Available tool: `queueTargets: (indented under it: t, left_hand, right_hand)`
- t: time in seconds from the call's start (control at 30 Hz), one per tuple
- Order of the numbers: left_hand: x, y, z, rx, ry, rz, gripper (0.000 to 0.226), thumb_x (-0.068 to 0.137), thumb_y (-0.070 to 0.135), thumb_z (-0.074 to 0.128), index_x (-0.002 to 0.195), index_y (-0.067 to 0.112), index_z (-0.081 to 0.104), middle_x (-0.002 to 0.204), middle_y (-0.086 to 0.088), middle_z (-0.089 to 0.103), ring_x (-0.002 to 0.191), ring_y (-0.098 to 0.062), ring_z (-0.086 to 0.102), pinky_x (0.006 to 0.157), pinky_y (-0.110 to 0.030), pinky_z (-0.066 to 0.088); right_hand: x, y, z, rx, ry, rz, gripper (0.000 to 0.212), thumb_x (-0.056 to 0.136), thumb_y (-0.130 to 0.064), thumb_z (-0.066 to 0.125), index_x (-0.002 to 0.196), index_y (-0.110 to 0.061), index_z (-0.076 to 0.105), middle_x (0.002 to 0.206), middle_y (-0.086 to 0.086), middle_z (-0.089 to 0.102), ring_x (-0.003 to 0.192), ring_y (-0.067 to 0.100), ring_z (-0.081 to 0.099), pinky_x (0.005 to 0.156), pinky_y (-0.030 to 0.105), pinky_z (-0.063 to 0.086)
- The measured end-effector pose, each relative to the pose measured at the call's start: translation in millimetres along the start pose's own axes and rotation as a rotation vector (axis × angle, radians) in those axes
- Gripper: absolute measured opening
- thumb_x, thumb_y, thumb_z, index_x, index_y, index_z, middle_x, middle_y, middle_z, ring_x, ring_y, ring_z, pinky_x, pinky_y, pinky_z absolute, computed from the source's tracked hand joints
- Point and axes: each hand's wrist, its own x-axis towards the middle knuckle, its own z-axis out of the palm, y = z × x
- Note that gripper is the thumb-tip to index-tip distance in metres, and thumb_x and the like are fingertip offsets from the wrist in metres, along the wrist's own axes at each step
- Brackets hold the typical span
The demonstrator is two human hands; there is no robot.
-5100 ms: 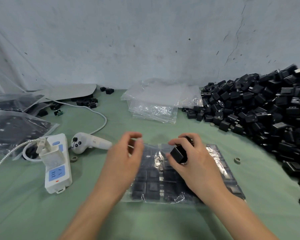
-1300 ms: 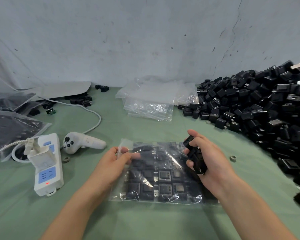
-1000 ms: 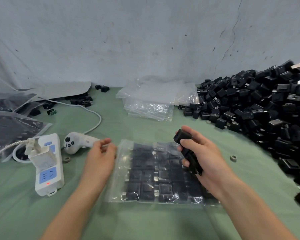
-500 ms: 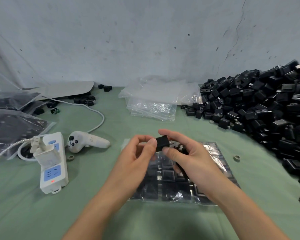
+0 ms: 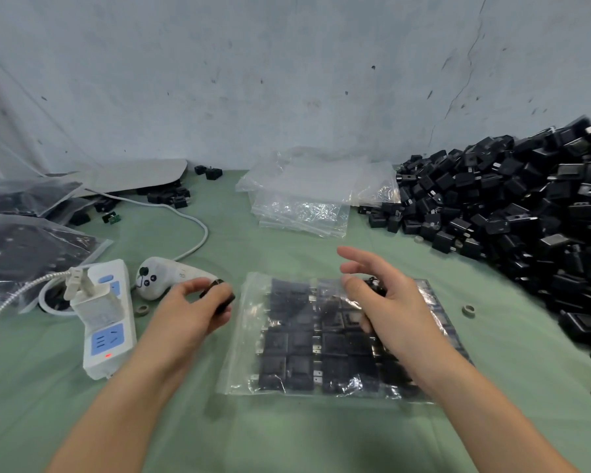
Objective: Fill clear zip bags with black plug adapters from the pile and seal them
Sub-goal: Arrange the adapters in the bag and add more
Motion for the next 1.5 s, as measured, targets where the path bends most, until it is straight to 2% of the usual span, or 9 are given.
queueTargets:
  t: [0.07, 0.17, 0.23, 0.47, 0.73, 0.93, 1.1, 1.27, 1.5]
  left_hand:
    - [4.0, -3.8, -8.1, 0.012, 0.05, -0.031, 0.041, 0.088, 0.018, 0.073, 0.12, 0.001, 0.054, 0.091, -0.011, 0.068, 0.071, -0.017, 0.066, 0.091, -0.036, 0.056]
    - [3.9, -6.0, -8.5, 0.353, 0.119, 0.073, 0.042, 0.086, 0.032, 0.075, 0.115, 0.008, 0.056, 0.095, -0.002, 0.065, 0.072, -0.007, 0.062, 0.066, -0.022, 0.046]
    - [1.5, -5.5, -4.3, 0.506, 0.117, 0.128, 0.04, 0.084, 0.038, 0.076, 0.11, 0.012, 0.058, 0.094, 0.004, 0.064, 0.078, -0.001, 0.057, 0.061, -0.019, 0.037]
    - [-1.7, -8.8, 11.2, 0.203, -0.058, 0.027, 0.015, 0.096, 0.019, 0.063, 0.101, 0.006, 0.069, 0.086, -0.008, 0.077, 0.075, -0.018, 0.07, 0.075, -0.03, 0.058]
    - [-0.2, -8.4, 22.8, -0.172, -0.181, -0.186, 0.015, 0.097, 0.005, 0.057, 0.095, -0.005, 0.068, 0.08, -0.01, 0.076, 0.061, -0.01, 0.07, 0.054, -0.019, 0.057]
    - [0.7, -13.3, 29.6, -0.135, -0.149, -0.215, 0.021, 0.091, 0.004, 0.065, 0.074, -0.002, 0.075, 0.069, -0.012, 0.071, 0.056, -0.015, 0.069, 0.052, -0.022, 0.058]
    - [2.1, -8.2, 29.4, -0.133, -0.1, -0.204, 0.019, 0.099, 0.011, 0.053, 0.099, -0.004, 0.064, 0.088, -0.023, 0.069, 0.063, -0.024, 0.073, 0.051, -0.027, 0.058]
    - [-0.5, -7.5, 30.2, -0.014, -0.09, -0.125, 0.018, 0.096, 0.014, 0.058, 0.089, -0.001, 0.067, 0.071, -0.007, 0.07, 0.058, -0.015, 0.068, 0.065, -0.032, 0.061]
    - [-3.4, -8.6, 32.5, 0.046, -0.17, -0.089, 0.021, 0.101, 0.015, 0.054, 0.103, -0.004, 0.063, 0.103, -0.018, 0.07, 0.081, -0.024, 0.066, 0.065, -0.029, 0.059]
  right_hand:
    - [1.1, -0.3, -1.3, 0.033, 0.04, 0.024, 0.034, 0.098, -0.017, 0.06, 0.109, -0.048, 0.07, 0.103, -0.017, 0.065, 0.055, 0.019, 0.038, 0.046, 0.022, 0.038]
    - [2.6, 0.3, -1.6, 0.043, 0.068, 0.048, 0.035, 0.097, -0.017, 0.059, 0.104, -0.05, 0.071, 0.102, -0.017, 0.065, 0.058, 0.015, 0.044, 0.049, 0.022, 0.044]
    - [3.3, 1.8, -1.9, 0.045, 0.08, 0.059, 0.035, 0.097, -0.018, 0.059, 0.103, -0.05, 0.071, 0.102, -0.018, 0.065, 0.065, 0.012, 0.049, 0.052, 0.022, 0.047]
    - [3.5, 7.1, -4.2, 0.026, 0.066, 0.082, 0.032, 0.096, -0.02, 0.059, 0.103, -0.048, 0.071, 0.098, -0.025, 0.065, 0.062, 0.011, 0.05, 0.054, 0.028, 0.046]
    - [4.4, 9.9, -4.5, 0.024, 0.056, 0.076, 0.03, 0.095, -0.02, 0.059, 0.102, -0.046, 0.071, 0.093, -0.025, 0.065, 0.054, 0.013, 0.046, 0.05, 0.024, 0.043]
    - [5.3, 11.3, -5.0, 0.031, 0.063, 0.079, 0.03, 0.095, -0.02, 0.059, 0.104, -0.045, 0.071, 0.097, -0.025, 0.065, 0.061, 0.011, 0.05, 0.054, 0.027, 0.046]
    - [5.8, 12.3, -4.6, 0.034, 0.065, 0.086, 0.032, 0.094, -0.018, 0.057, 0.103, -0.046, 0.071, 0.095, -0.024, 0.065, 0.058, 0.012, 0.047, 0.053, 0.028, 0.044]
    - [5.6, 11.9, -5.0, 0.032, 0.069, 0.084, 0.031, 0.094, -0.019, 0.058, 0.104, -0.045, 0.071, 0.096, -0.025, 0.065, 0.059, 0.01, 0.048, 0.054, 0.028, 0.045]
    - [4.7, 9.1, -5.6, 0.053, 0.071, 0.085, 0.032, 0.095, -0.018, 0.057, 0.102, -0.046, 0.072, 0.091, -0.023, 0.065, 0.054, 0.013, 0.044, 0.051, 0.023, 0.045]
